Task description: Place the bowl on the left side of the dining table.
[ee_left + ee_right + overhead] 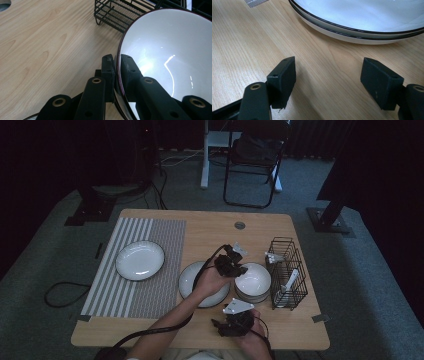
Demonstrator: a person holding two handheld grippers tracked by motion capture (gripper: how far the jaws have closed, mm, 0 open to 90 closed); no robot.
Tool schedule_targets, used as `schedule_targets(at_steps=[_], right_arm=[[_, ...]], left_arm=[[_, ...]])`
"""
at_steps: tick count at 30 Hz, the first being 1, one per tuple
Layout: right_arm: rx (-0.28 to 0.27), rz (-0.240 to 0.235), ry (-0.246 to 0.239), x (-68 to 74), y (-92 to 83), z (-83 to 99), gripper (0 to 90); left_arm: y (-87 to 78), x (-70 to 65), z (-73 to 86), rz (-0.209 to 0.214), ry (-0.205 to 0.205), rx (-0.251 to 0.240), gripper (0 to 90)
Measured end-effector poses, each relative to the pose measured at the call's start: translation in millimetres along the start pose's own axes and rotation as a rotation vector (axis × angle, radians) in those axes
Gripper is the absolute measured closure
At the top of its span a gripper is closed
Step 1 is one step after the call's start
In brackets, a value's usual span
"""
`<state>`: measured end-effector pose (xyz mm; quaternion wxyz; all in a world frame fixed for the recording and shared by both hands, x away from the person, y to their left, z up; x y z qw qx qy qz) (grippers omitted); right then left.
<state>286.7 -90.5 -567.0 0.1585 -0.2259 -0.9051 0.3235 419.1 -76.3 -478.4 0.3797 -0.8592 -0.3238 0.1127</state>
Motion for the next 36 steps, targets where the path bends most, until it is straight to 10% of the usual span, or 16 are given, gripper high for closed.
schedule_targets(at_steps=[36], right_arm=[[-0.001, -0.001, -0.002, 0.0, 0.0, -0.1, 28.0]], left_arm=[[-36.7, 23.1, -15.6, 0.038, -0.118, -0.097, 82.6]])
Point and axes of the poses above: each handheld gripper's, and its own axes: y roughly forward along the jaws, z roughly out of its underside, x roughly to its left, the point moved 6 cm from there along y, roughly forward along the jaws, and after that the axes turned 13 degrees about -z, right-handed, at the moved point
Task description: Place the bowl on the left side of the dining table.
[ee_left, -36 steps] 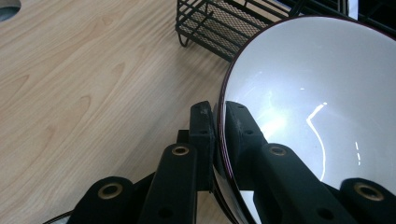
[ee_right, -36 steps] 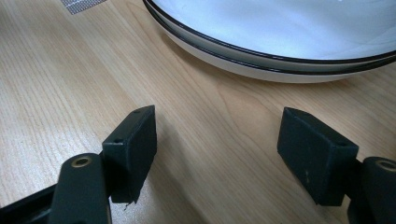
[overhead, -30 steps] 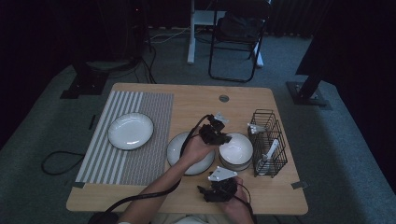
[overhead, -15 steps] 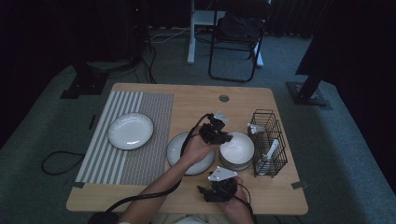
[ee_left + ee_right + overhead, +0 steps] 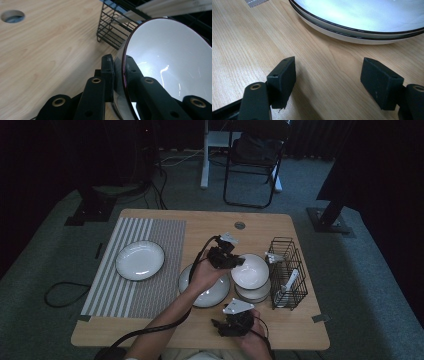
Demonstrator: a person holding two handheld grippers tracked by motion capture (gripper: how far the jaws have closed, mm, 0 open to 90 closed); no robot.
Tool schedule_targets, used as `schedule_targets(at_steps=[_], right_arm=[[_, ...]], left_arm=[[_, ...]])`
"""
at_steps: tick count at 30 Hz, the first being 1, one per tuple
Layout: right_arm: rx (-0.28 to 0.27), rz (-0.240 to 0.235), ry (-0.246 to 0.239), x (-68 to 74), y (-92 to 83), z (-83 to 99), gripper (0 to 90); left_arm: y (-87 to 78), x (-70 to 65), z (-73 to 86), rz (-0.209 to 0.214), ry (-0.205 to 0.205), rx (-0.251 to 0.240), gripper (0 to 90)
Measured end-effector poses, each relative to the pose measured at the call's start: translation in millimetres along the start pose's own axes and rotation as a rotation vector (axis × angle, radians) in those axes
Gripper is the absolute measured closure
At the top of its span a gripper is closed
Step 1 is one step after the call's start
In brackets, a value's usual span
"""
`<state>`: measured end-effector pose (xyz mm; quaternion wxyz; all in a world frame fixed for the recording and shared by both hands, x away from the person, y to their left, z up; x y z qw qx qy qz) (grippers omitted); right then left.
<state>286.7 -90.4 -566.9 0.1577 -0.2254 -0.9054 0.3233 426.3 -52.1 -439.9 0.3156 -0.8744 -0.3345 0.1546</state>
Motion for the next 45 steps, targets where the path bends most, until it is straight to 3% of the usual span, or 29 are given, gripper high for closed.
schedule_targets(at_steps=[14, 27, 32, 33, 34, 37, 40, 45], right_arm=[[0.0, 0.0, -0.002, -0.2, 0.1, 0.0, 28.0], [0.0, -0.002, 0.004, 0.1, 0.1, 0.1, 28.0], [0.001, -0.002, 0.005, 0.2, 0.1, 0.1, 28.0], [0.001, -0.002, 0.005, 0.2, 0.1, 0.1, 28.0], [0.001, -0.002, 0.004, 0.1, 0.1, 0.2, 28.0], [0.0, -0.002, 0.006, 0.1, 0.1, 0.1, 28.0], [0.001, -0.002, 0.005, 0.1, 0.1, 0.2, 28.0], [0.0, -0.002, 0.005, 0.0, 0.1, 0.1, 28.0]], left_arm=[[-30.8, 40.6, 2.4, -0.061, -0.068, -0.042, 82.7], [-75.2, 130.5, 49.6, -0.235, -0.221, -0.05, 82.6], [-96.1, 166.4, 72.9, -0.293, -0.301, -0.061, 82.6], [-96.1, 166.4, 72.9, -0.293, -0.301, -0.061, 82.6], [-103.0, 179.6, 81.9, -0.316, -0.328, -0.06, 82.6], [-114.8, 200.3, 97.0, -0.364, -0.376, -0.06, 82.6], [-126.3, 218.1, 111.4, -0.416, -0.42, -0.064, 82.6], [-140.1, 239.7, 134.6, -0.495, -0.453, -0.042, 82.5]])
Point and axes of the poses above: each handheld gripper's, and its own axes: y roughly forward along the jaws, z roughly out of its underside, x roughly to its left, the point moved 6 cm from there along y, roughly forward along the jaws, and after that the axes turned 13 degrees about -z, right-handed, at the moved point
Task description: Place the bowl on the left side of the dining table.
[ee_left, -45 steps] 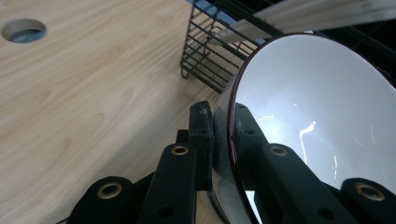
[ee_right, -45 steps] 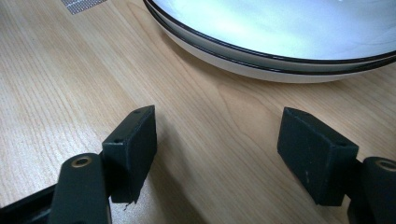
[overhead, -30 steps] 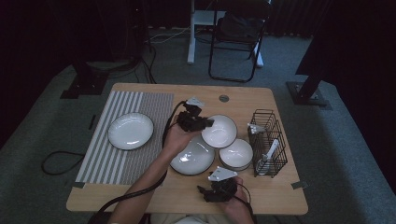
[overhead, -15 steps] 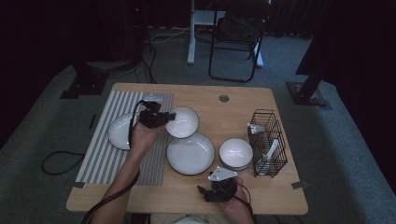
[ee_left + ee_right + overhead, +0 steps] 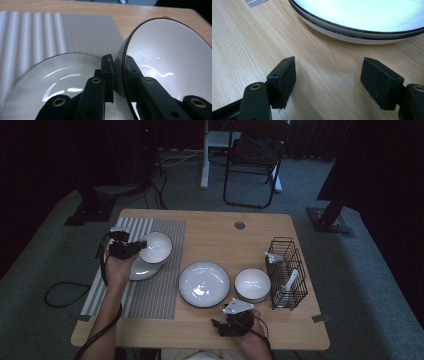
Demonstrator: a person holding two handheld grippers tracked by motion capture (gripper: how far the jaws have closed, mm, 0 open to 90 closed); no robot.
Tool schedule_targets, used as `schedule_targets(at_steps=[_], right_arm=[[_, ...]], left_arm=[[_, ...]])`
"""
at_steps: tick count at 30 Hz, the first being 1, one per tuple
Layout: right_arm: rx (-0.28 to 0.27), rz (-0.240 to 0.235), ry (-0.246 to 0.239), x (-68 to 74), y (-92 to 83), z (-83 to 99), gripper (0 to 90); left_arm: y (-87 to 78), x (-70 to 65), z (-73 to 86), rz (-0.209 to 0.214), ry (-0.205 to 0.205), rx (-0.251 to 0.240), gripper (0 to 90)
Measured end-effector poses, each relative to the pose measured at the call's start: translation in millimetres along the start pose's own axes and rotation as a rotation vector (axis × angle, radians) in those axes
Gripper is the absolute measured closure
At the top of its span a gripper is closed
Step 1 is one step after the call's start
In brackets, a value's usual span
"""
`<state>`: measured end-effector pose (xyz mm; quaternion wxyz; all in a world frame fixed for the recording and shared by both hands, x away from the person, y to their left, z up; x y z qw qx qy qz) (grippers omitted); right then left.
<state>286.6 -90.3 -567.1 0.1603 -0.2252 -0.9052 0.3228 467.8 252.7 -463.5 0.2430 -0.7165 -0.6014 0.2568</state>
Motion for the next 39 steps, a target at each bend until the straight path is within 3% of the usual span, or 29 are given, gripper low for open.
schedule_targets(at_steps=[9, 14, 21, 33, 39], right_arm=[[0.0, 0.0, -0.001, -0.2, 0.1, -0.2, 27.8], [-0.001, 0.001, 0.001, 0.0, 0.5, -0.5, 27.8], [-0.001, 0.001, 0.001, 0.0, 0.5, -0.4, 27.7], [-0.001, 0.001, 0.001, -0.1, 0.5, -0.5, 27.8], [-0.001, 0.001, 0.001, -0.1, 0.5, -0.5, 27.7]], left_arm=[[2.1, 42.6, 16.7, -0.075, -0.075, 0.032, 82.5], [5.8, 55.3, 21.8, -0.089, -0.099, 0.052, 82.4], [13.6, 63.4, 29.2, -0.104, -0.115, 0.083, 82.4], [24.8, 64.2, 34.6, -0.075, -0.15, 0.11, 82.0], [29.6, 64.1, 36.2, -0.081, -0.146, 0.127, 81.7]])
Point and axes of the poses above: each handheld gripper's, and its own axes: y roughly forward along the jaws, z roughly out of its underside, x roughly to its left, the point moved 6 cm from there along y, roughly forward along the jaws, and after that the axes turned 13 degrees about -z, right-handed, at the moved point
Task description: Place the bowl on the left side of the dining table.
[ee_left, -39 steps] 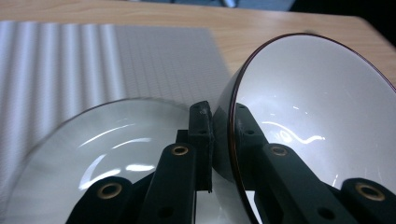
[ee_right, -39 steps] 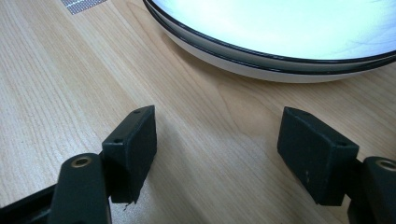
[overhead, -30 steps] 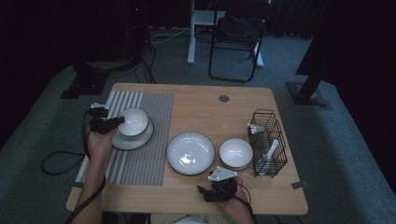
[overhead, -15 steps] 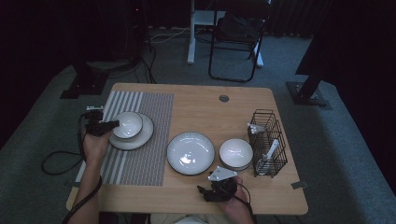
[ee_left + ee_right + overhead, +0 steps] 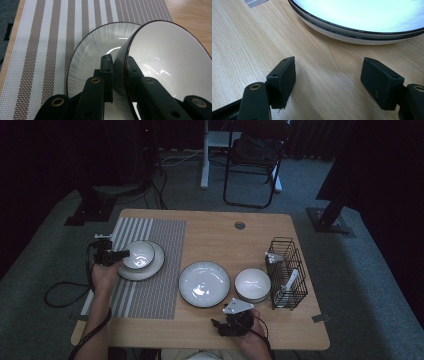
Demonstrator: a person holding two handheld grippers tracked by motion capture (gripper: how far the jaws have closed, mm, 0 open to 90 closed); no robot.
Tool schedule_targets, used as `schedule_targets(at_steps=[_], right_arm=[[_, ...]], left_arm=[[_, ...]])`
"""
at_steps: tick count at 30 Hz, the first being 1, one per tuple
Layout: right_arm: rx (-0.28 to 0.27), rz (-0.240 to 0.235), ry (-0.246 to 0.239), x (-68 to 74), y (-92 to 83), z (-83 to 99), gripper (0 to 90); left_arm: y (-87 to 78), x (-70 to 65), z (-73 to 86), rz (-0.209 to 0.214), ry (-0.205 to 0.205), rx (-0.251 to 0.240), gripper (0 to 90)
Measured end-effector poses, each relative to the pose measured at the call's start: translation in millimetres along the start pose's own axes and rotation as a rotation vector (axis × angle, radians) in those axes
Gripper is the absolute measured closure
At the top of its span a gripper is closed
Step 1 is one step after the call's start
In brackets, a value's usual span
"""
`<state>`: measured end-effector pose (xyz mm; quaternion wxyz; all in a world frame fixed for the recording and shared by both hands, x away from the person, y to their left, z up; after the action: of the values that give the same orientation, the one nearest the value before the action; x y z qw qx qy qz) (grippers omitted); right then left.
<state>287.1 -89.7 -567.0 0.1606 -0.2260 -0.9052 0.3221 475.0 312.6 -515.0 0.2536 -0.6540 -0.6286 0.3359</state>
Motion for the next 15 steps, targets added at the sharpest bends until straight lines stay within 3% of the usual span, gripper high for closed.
schedule_targets(at_steps=[9, 15], right_arm=[[0.0, 0.0, 0.001, 0.0, 0.0, 0.0, 27.7], [0.0, 0.0, 0.001, 0.0, 0.0, 0.0, 27.7]], left_arm=[[6.3, 1.1, -2.0, -0.042, 0.018, 0.005, 82.2], [8.3, 5.9, 0.5, -0.014, 0.003, -0.009, 82.0]])
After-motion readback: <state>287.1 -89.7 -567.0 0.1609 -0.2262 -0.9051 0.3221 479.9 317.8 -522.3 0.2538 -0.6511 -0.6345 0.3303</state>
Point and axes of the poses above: each handheld gripper's, and its own axes: y roughly forward along the jaws, z roughly out of its underside, x roughly to its left, the point moved 6 cm from there along y, roughly forward along the jaws, and after that the axes turned 13 degrees about -z, right-handed, at the moved point
